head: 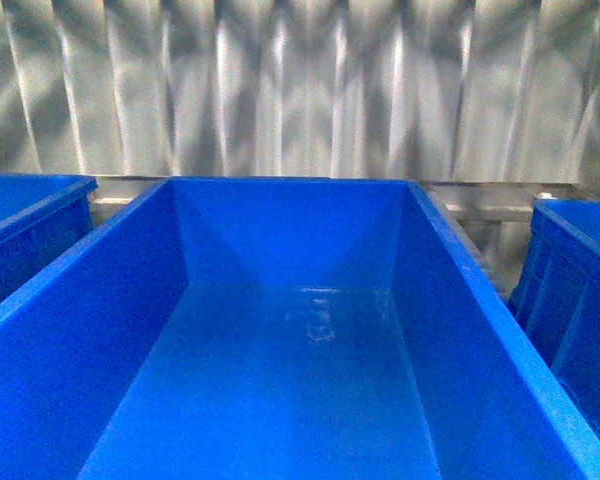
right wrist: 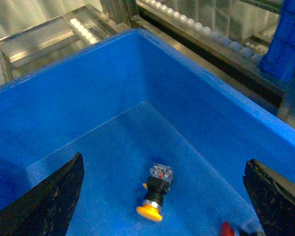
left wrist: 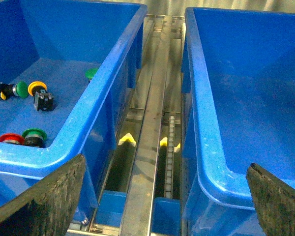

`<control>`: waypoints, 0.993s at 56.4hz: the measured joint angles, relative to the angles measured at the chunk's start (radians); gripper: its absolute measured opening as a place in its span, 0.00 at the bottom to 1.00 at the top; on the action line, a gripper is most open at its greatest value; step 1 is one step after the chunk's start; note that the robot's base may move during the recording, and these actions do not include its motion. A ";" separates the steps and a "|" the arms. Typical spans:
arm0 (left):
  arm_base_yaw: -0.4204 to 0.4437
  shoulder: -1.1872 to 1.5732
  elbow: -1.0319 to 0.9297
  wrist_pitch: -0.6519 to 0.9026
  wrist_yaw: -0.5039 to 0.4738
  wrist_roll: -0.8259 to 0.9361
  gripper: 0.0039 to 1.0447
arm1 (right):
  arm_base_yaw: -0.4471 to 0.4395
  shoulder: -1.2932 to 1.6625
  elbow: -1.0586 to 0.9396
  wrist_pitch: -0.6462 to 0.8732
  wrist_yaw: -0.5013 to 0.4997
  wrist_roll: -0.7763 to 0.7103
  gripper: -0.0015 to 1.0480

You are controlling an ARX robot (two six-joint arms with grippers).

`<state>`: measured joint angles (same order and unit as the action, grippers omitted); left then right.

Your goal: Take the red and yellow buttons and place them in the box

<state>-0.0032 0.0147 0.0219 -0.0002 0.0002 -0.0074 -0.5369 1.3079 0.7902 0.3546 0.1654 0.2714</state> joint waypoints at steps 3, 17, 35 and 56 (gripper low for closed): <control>0.000 0.000 0.000 0.000 0.000 0.000 0.93 | 0.008 -0.083 -0.053 -0.032 0.015 0.014 0.94; 0.000 0.000 0.000 0.000 0.000 0.000 0.93 | 0.142 -0.416 -0.219 -0.172 0.126 0.074 0.94; 0.000 0.000 0.000 0.000 0.000 0.000 0.93 | 0.301 -0.626 -0.263 -0.236 0.247 0.093 0.94; 0.000 0.000 0.000 0.000 0.000 0.000 0.93 | 0.339 -0.700 -0.284 -0.250 -0.141 -0.071 0.78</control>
<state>-0.0032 0.0147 0.0219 -0.0002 0.0006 -0.0078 -0.1978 0.6083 0.5064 0.1043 0.0246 0.2008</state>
